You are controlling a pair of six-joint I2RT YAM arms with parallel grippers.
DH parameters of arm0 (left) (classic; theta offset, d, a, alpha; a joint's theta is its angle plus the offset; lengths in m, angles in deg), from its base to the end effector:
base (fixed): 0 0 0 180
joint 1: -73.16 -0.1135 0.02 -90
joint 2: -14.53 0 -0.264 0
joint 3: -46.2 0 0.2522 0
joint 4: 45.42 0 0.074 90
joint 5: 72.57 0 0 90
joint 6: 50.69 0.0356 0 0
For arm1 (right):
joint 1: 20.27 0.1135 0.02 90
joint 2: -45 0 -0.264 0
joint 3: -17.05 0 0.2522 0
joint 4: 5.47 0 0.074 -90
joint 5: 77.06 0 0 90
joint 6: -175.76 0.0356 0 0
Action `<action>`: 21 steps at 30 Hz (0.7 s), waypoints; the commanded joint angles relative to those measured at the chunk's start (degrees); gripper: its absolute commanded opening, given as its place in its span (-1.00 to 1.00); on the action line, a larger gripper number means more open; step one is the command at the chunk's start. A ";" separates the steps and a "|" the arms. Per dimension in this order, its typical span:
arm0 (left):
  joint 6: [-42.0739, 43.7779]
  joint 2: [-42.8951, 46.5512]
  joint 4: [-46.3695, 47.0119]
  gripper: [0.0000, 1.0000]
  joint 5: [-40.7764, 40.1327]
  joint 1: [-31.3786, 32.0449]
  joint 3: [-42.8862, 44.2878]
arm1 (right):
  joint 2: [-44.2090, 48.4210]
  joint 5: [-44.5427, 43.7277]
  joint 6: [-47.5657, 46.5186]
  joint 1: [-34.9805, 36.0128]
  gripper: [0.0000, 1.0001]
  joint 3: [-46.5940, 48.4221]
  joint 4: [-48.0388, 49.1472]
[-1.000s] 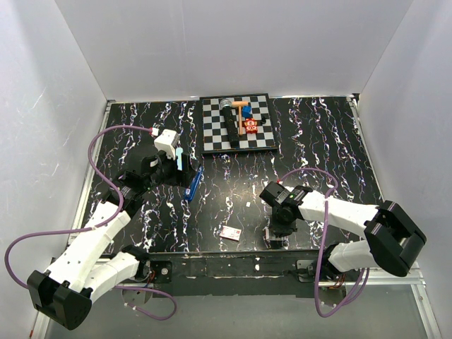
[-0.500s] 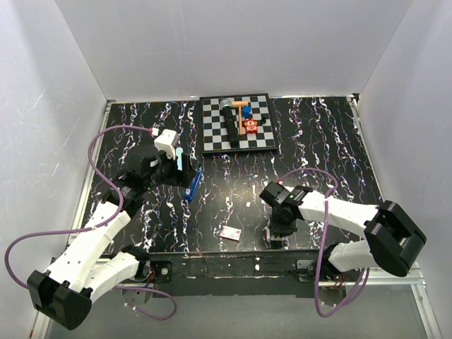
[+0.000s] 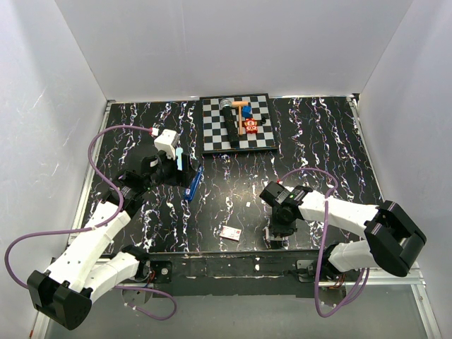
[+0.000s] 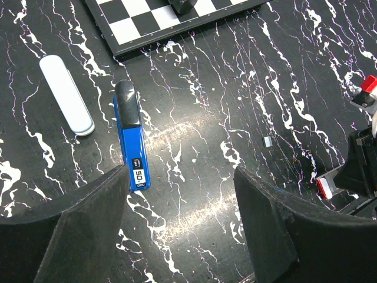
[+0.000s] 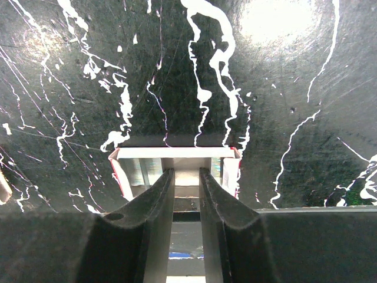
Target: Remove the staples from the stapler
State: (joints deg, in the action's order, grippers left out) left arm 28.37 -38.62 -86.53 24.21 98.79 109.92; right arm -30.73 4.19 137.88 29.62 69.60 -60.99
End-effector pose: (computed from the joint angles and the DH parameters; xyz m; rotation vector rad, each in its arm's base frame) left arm 0.1819 -0.0919 0.3155 0.3453 2.1127 -0.5037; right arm 0.1383 0.1557 0.1630 0.0783 2.8972 0.0833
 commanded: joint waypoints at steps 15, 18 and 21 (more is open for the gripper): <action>0.48 0.50 0.37 0.43 -0.02 0.12 -0.30 | 4.79 -1.18 0.62 -0.05 -0.47 1.12 -1.22; 0.48 0.32 0.37 0.43 -0.02 0.12 -0.30 | 5.58 -2.14 0.62 0.12 -0.52 1.90 -2.45; 0.48 0.32 0.37 0.43 -0.11 0.12 -0.30 | 6.55 -3.64 0.35 0.03 -0.66 3.31 -4.38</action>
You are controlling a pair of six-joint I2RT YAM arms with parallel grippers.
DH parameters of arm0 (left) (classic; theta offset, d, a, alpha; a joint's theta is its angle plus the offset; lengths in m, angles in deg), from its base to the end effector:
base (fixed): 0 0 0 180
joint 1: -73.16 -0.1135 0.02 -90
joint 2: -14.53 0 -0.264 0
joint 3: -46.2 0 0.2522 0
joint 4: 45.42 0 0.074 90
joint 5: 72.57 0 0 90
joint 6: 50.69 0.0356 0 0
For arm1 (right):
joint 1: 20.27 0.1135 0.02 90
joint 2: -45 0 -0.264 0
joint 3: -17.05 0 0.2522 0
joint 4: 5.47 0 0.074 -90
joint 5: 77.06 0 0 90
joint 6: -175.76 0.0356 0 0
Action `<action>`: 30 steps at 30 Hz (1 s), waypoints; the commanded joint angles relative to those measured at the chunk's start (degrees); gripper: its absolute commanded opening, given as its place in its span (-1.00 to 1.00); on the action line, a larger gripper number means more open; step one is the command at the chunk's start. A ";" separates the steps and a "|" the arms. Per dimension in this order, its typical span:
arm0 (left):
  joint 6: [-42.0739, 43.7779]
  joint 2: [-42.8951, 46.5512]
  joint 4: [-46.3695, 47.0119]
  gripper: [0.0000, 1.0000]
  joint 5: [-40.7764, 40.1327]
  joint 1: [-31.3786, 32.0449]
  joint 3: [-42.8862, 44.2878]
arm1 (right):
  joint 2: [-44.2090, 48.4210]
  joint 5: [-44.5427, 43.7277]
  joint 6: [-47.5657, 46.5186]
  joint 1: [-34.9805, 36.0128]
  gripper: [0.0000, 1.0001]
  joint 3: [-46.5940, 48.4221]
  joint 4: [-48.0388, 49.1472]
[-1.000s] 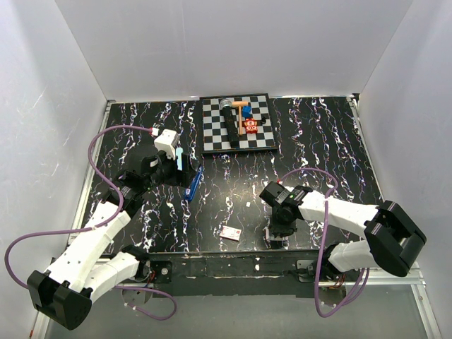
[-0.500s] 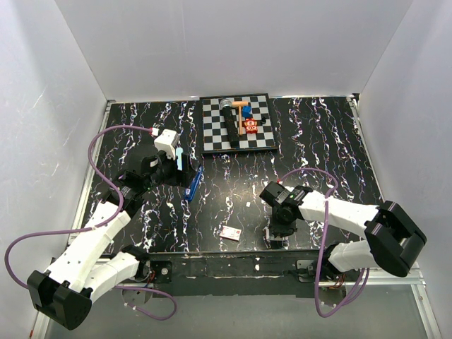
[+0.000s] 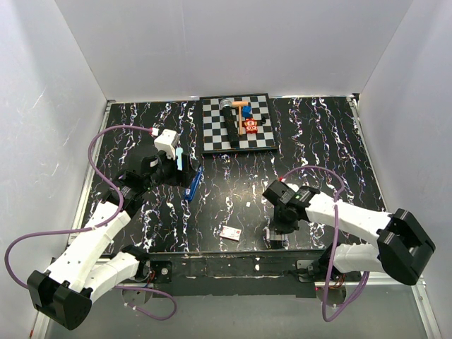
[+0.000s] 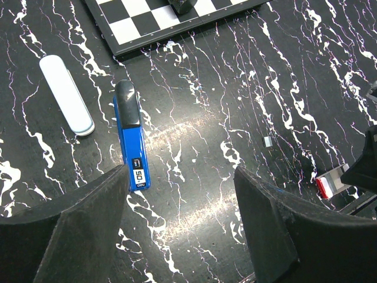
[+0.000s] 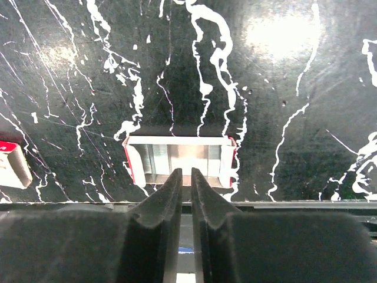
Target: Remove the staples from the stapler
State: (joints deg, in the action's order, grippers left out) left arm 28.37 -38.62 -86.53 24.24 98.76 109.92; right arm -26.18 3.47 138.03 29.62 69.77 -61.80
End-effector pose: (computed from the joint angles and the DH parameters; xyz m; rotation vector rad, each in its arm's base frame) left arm 0.1819 -0.0919 0.3155 0.3451 2.1128 -0.5039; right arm 0.1351 0.1512 0.1782 0.0905 2.8422 0.1474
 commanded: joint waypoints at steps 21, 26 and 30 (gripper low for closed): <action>0.57 0.76 0.37 0.43 -0.31 0.15 -0.30 | -9.23 -3.97 -9.74 0.12 0.12 19.74 0.99; 0.66 0.94 0.28 0.43 -0.48 0.15 -0.30 | -14.95 -1.69 -5.96 0.12 0.21 22.65 3.01; 0.66 1.20 0.28 0.43 -0.39 0.15 -0.30 | -17.85 -2.65 -2.62 0.12 0.25 24.14 4.77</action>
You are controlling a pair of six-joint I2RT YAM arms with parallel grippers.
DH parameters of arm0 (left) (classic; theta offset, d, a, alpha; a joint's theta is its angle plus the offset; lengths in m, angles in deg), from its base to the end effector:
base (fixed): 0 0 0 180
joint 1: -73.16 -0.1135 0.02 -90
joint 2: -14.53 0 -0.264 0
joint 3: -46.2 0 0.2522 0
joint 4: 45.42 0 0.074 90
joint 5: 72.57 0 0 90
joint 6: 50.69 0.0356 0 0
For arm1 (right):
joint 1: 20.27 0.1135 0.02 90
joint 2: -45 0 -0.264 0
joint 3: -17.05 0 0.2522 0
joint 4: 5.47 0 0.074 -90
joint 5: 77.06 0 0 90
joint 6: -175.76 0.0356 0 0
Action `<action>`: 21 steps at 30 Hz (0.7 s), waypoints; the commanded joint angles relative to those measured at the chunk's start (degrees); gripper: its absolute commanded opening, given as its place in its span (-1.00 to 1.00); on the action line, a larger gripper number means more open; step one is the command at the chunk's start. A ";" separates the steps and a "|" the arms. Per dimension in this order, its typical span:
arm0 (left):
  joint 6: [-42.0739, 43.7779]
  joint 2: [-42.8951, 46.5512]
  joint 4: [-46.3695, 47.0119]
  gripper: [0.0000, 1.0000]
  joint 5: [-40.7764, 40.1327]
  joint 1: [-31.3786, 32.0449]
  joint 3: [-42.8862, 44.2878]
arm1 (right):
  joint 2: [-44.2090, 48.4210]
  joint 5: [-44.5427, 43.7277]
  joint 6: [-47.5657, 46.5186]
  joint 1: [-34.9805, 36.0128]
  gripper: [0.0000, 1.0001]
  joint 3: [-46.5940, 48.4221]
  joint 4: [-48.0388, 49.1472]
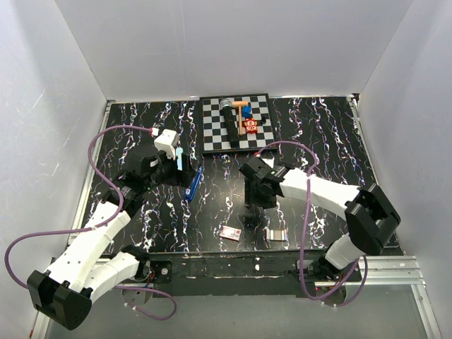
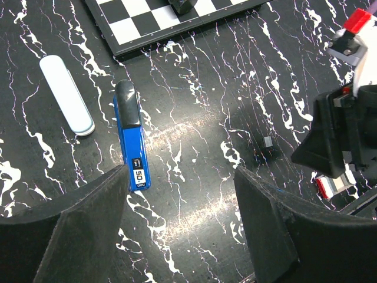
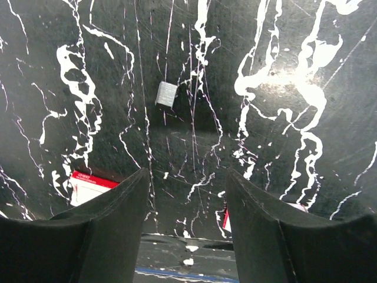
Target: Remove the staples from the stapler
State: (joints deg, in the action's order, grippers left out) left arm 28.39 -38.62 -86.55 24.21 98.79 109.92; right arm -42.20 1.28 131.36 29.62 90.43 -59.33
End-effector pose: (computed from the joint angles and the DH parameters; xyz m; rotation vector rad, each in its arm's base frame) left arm 0.1819 -0.0919 0.3154 0.3457 2.1130 -0.5034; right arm 0.1945 0.2197 0.2162 -0.0471 2.7237 0.2107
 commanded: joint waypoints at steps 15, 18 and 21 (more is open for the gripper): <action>0.72 1.47 0.22 0.43 -0.37 0.12 -0.21 | -14.49 -2.84 12.58 0.21 0.26 11.84 -2.35; 0.81 1.38 0.22 0.43 -0.37 0.12 -0.21 | -15.63 -3.10 13.37 0.12 0.25 12.10 -2.36; 0.81 1.38 0.22 0.43 -0.20 0.12 -0.29 | -16.16 -3.37 14.07 0.03 0.24 11.93 -2.44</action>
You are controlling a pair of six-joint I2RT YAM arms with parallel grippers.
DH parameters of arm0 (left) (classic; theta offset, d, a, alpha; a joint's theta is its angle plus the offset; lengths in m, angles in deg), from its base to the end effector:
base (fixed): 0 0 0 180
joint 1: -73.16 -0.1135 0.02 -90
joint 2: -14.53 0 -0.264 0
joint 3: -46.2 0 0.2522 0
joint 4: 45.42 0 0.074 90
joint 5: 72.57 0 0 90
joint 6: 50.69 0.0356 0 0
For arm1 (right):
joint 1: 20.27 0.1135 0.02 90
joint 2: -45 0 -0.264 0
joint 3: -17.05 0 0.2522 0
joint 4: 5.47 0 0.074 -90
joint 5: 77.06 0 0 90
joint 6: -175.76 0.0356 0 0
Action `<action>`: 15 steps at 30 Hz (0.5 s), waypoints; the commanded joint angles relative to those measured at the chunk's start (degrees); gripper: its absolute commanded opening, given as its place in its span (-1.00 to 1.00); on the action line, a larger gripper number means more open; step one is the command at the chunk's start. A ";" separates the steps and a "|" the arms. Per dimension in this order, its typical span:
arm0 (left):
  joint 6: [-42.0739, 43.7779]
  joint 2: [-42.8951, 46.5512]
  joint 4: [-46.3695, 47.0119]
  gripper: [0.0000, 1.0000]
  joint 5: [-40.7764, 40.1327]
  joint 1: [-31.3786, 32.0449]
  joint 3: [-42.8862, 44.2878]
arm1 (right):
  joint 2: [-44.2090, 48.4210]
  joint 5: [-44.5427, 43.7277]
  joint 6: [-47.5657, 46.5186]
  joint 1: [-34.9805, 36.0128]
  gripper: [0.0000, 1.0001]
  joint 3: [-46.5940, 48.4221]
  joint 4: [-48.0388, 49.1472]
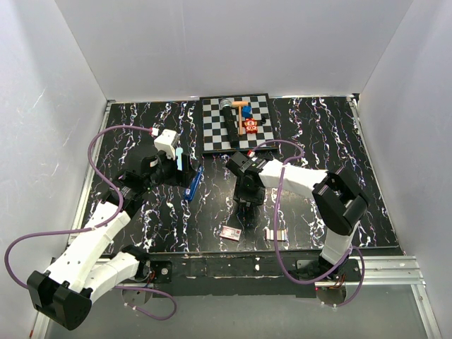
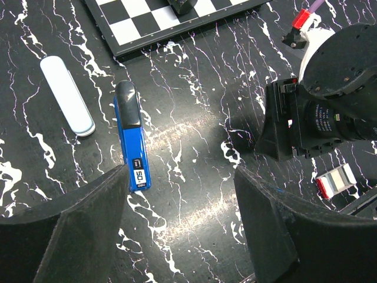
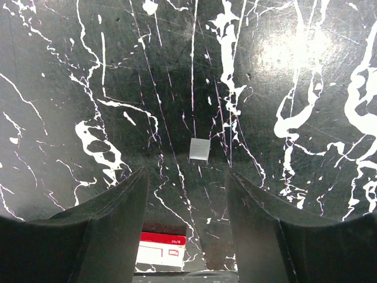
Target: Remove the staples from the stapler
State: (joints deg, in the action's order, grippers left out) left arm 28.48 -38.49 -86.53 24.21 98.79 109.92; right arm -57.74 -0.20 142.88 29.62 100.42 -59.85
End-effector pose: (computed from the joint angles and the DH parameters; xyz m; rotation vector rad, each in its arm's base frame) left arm 0.1815 -0.0917 0.3159 0.3471 2.1099 -0.5030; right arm 0.2295 0.2598 0.1830 0.2215 2.7789 0.1290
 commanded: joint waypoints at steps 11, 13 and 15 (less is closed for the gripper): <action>0.72 0.98 0.20 0.43 -0.11 0.12 -0.21 | -2.03 -1.27 3.26 -0.58 0.08 1.33 -0.69; 0.72 0.90 0.20 0.43 -0.11 0.12 -0.21 | -2.03 -1.18 3.17 -0.84 0.06 0.97 -0.42; 0.64 0.90 0.20 0.44 -0.02 0.12 -0.12 | -2.03 -1.35 3.08 -1.11 0.03 0.71 -0.16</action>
State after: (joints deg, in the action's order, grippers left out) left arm 28.76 -38.49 -86.55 24.21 98.76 109.92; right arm -59.99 -0.42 144.63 29.18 100.46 -59.85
